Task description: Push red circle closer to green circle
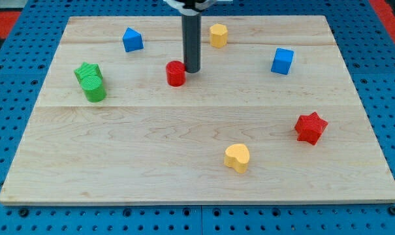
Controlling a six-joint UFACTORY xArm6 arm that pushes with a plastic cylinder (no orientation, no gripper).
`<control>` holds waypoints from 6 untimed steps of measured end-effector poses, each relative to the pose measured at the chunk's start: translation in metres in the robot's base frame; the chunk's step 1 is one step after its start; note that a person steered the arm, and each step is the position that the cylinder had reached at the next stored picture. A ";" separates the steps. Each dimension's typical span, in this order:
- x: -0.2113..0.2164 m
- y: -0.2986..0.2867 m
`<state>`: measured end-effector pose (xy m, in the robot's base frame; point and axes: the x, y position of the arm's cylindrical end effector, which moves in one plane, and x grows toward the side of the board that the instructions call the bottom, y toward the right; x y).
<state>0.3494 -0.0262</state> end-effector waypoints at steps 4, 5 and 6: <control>0.018 -0.002; 0.025 0.001; 0.025 -0.007</control>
<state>0.3743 -0.0337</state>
